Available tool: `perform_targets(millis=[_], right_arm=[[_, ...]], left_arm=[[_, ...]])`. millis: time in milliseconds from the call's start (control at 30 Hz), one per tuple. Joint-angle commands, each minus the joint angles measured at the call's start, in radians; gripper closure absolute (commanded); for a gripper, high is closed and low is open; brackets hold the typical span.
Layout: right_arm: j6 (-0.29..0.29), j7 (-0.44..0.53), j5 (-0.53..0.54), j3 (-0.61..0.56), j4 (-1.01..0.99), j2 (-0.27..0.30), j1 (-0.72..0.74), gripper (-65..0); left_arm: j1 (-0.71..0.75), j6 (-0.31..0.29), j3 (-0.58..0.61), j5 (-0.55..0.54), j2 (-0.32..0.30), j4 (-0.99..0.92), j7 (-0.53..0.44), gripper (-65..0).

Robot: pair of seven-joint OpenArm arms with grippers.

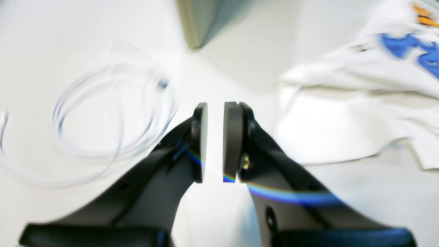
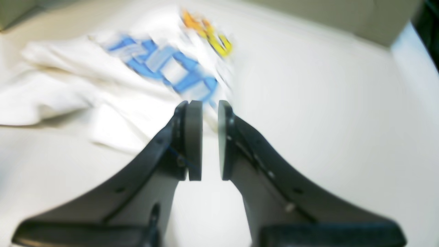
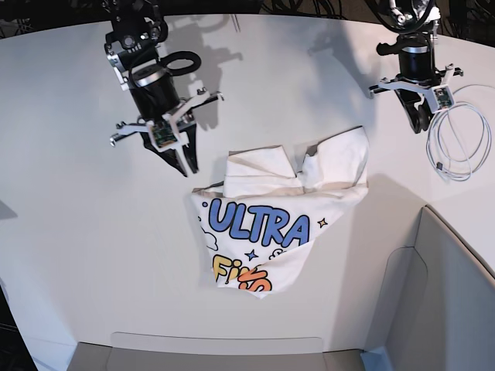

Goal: Layout the t-shirt on the table in an organized manner, then fold the t-shirt properly
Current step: 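Move the right gripper down to the folded edge of the white t-shirt, then grasp the folded shirt layer with the right gripper and pull it open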

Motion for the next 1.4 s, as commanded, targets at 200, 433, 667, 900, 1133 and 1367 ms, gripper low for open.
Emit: perform_targets(millis=[200, 433, 667, 900, 1133, 1367], right_arm=[[0.173, -0.159, -0.016, -0.169, -0.059, -0.075, 0.214, -9.1], [0.259, -0.245, -0.018, -0.311, -0.256, -0.098, 0.401, -9.1], [0.277, -0.324, -0.094, -0.423, -0.450, -0.144, 0.505, -9.1], [0.269, -0.321, -0.180, -0.501, -0.625, -0.232, 0.568, -9.1], [0.174, -0.201, -0.185, -0.502, -0.681, -0.288, 0.602, -9.1], [0.107, -0.083, -0.183, -0.553, -0.837, -0.293, 0.609, -9.1]], left_arm=[[-0.014, -0.050, -0.152, -0.092, 0.034, 0.019, 0.073, -9.5], [-0.008, -0.050, -0.156, -0.092, 0.035, 0.019, 0.075, -9.5], [0.009, -0.051, -0.158, -0.092, 0.035, 0.017, 0.076, -9.5], [0.009, -0.051, -0.158, -0.092, 0.035, 0.017, 0.076, -9.5], [0.012, -0.051, -0.156, -0.092, 0.035, 0.017, 0.076, -9.5], [0.032, -0.051, -0.158, -0.092, 0.034, 0.017, 0.076, -9.5]])
